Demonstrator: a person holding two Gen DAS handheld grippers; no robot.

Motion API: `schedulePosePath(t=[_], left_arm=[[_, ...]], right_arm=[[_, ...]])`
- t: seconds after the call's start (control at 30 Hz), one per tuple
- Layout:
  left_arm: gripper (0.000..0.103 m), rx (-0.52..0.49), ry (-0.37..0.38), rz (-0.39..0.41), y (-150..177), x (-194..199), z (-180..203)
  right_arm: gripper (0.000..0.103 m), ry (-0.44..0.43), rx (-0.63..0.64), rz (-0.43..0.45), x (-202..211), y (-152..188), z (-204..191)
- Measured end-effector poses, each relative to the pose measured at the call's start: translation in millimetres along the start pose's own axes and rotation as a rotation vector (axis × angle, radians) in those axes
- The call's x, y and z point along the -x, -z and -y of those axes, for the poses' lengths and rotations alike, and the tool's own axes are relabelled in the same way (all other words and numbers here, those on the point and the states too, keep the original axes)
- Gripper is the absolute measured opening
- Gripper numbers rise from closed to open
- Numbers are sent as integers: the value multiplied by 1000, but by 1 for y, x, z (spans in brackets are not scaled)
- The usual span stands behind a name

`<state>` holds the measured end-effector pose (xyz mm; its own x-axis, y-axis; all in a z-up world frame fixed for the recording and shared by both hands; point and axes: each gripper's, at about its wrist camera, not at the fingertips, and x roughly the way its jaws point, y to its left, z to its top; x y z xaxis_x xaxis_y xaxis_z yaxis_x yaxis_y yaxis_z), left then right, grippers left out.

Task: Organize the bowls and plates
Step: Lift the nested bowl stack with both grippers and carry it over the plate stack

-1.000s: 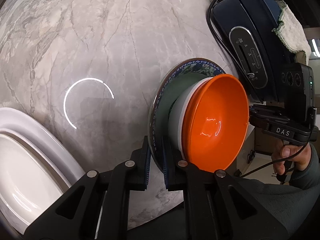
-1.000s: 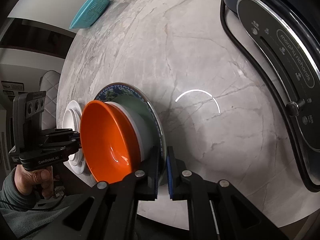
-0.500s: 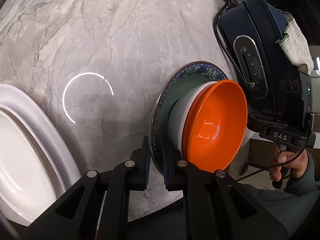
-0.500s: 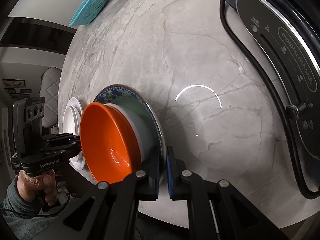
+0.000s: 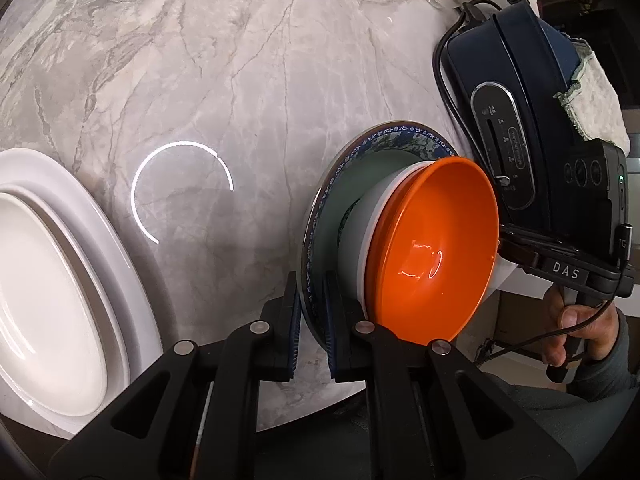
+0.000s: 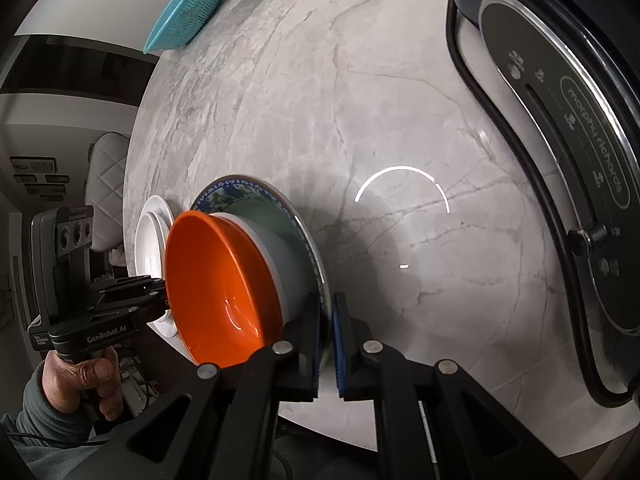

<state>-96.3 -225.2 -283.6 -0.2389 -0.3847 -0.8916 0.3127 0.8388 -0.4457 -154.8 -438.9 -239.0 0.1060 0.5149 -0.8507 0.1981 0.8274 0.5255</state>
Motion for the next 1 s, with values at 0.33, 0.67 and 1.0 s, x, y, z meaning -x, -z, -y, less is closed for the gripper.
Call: schedulePosePath(t=[0.33,0.67,1.0], left_arm=[[8,47,53,0,13,26,-5],[8,93,82,32,42,83,-38],[8,179,62,129,83,172,-118]], right_arm=[[10,1,5,-21,13,-6,-14],[10,29,46,-53,18,-5,-67],[10,6,153,-106,-11,-4,-159]])
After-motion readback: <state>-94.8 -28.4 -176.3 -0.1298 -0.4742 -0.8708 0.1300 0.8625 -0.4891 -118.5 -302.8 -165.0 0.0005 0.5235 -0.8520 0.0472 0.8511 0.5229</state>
